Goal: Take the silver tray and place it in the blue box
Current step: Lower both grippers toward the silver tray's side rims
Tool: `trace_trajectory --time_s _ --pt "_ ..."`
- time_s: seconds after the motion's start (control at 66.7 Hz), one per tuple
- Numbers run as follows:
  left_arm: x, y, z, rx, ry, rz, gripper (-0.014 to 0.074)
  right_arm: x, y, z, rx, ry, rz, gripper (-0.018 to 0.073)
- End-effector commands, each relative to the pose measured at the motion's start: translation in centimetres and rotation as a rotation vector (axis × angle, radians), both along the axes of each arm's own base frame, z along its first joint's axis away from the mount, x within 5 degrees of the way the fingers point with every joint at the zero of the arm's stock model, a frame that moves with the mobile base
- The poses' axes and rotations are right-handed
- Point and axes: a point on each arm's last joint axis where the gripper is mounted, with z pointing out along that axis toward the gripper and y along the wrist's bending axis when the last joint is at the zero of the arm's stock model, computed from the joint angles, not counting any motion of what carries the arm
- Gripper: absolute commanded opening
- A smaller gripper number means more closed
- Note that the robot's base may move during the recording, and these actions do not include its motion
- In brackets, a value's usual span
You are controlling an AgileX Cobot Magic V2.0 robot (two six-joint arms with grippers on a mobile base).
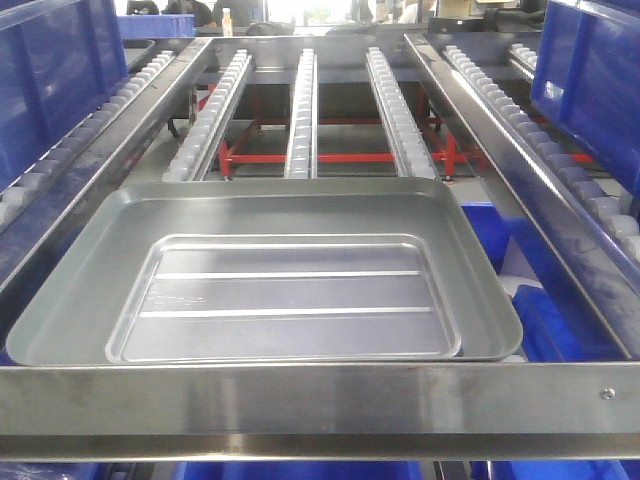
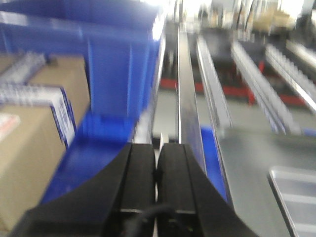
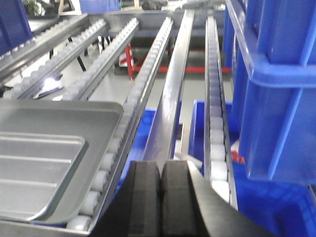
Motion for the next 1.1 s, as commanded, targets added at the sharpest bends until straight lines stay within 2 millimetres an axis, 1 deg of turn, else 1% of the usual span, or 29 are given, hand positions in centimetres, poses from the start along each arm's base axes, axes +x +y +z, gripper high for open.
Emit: trace_trajectory --time_s 0.0,0.105,0.18,0.255,0.345,0.39,0.45,0.51,0.57,0.63,0.69,0.765,0.825,0.855,0.915,1.02,1.08 --pt "-0.8 -0.1 3.6 -0.023 -0.034 -0.009 -0.0006 -0.3 -0.1 3.0 0.010 -0.065 -0.005 0.0054" --pt "-0.8 -0.2 5.6 -0.017 0.122 -0.026 -0.0006 0.0 0.0 5.0 -0.007 0.077 -0.006 0.0054" --pt "-0.5 -0.4 6.7 -0.011 0.297 -0.040 -0.0006 0.8 0.1 5.9 -0.013 0.262 -0.002 0.0054" --pt "0.5 -0.5 7.5 -0.013 0.466 -0.054 -0.0006 1.8 0.6 7.0 0.016 0.437 0.016 0.0054" --pt "1.8 -0.9 8.3 -0.054 0.621 -0.087 -0.0006 3.7 1.4 7.3 0.074 0.644 0.049 0.0054" --pt "2.6 -1.1 8.3 -0.071 0.681 -0.098 -0.0006 4.7 1.8 7.2 0.100 0.746 0.063 0.0054" --pt "3.8 -1.4 8.0 -0.106 0.738 -0.113 -0.0006 5.8 2.1 6.9 0.108 0.832 0.067 0.0054" --pt "4.6 -1.6 7.6 -0.137 0.780 -0.124 -0.0006 6.8 2.2 6.7 0.104 0.879 0.063 0.0054" --pt "5.2 -1.9 7.3 -0.180 0.817 -0.141 -0.0006 7.3 2.3 6.3 0.105 0.917 0.061 0.0054" --pt "6.0 -2.0 7.2 -0.214 0.809 -0.143 -0.0006 7.7 2.5 5.9 0.119 0.947 0.063 0.0054" --pt "6.8 -2.2 7.1 -0.257 0.796 -0.146 -0.0006 8.4 2.6 5.8 0.136 0.934 0.059 0.0054" --pt "7.7 -2.6 7.1 -0.353 0.786 -0.161 -0.0006 9.2 2.6 5.4 0.139 0.944 0.053 0.0058" --pt "8.6 -3.2 6.9 -0.466 0.817 -0.189 -0.0006 9.9 2.9 5.1 0.131 0.982 0.059 0.0059" --pt "8.9 -3.6 6.7 -0.493 0.836 -0.215 -0.0006 10.4 3.2 5.0 0.130 0.990 0.065 0.0059" --pt "9.4 -4.3 6.3 -0.480 0.862 -0.265 -0.0006 11.1 3.9 5.3 0.137 0.974 0.083 0.0061" --pt "10.2 -5.3 5.8 -0.417 0.860 -0.297 -0.0006 12.4 5.4 5.8 0.172 0.933 0.093 0.0076" --pt "10.6 -6.0 5.5 -0.434 0.871 -0.287 -0.0006 13.1 6.4 5.9 0.170 0.932 0.091 0.0076"
